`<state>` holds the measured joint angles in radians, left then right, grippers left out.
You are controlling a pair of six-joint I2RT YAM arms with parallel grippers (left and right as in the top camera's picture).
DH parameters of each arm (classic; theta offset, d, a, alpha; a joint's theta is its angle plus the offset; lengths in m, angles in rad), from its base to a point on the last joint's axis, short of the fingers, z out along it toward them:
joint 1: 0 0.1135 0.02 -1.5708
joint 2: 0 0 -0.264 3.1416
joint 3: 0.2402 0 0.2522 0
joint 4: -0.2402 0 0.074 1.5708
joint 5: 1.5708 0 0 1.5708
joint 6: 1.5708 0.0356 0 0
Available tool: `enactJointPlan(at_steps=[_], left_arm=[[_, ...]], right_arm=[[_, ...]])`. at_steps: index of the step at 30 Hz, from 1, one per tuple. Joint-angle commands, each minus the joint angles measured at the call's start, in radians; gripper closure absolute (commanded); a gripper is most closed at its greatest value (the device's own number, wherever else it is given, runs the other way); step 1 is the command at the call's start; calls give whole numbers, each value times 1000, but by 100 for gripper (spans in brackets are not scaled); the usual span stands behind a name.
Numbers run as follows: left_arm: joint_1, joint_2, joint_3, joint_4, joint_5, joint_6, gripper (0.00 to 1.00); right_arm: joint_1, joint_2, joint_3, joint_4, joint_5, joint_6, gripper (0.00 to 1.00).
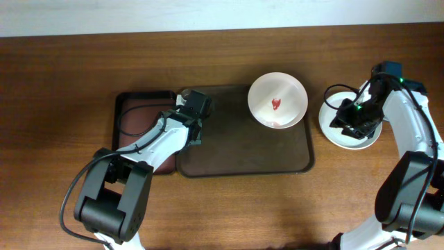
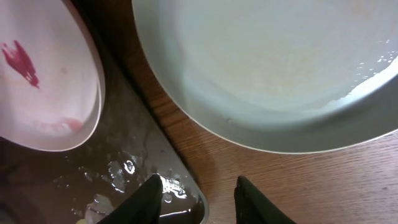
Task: Clean dirty plates on tray and stack at the side
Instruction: 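Drag the last sauce-smeared plate to the tray center with the right gripper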
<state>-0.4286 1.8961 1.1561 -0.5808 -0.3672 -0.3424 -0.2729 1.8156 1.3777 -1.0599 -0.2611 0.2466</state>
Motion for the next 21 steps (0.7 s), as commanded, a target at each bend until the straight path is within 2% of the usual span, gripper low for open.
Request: enactJointPlan(at_steps=[1,5,7,10,12,13,14,15,17,21], left_arm=[[27,6,4,-26,-45,-13,100],[53,6,4,-35,-41,-13,100],[55,5,6,-37,-14,-13,92],[55,-54,53,-38,96,-12,88],[55,-167,107,-39,121,-12,81],[68,-235,111,-41,111,-11,75],[85,-273,111,-51,100,-8,66],[113,-303,111,-77,94,-8,61],[185,-305,101,-142,95,-8,55],[248,-274,31,-170,122,-8,30]], right_arm=[[6,-24,-4,-3,-21,-7,61],[47,-24,-4,2,-23,-8,60],[73,-24,-4,14,-24,-7,60],[119,-24,-4,48,-24,-7,57],[167,-24,-4,95,-23,-7,50],[190,-24,-4,114,-23,-7,49],[211,-24,-4,126,-23,-7,49],[229,-24,-5,138,-23,-7,49],[266,-23,-5,176,-15,-7,49],[275,34,-5,208,-20,5,49]])
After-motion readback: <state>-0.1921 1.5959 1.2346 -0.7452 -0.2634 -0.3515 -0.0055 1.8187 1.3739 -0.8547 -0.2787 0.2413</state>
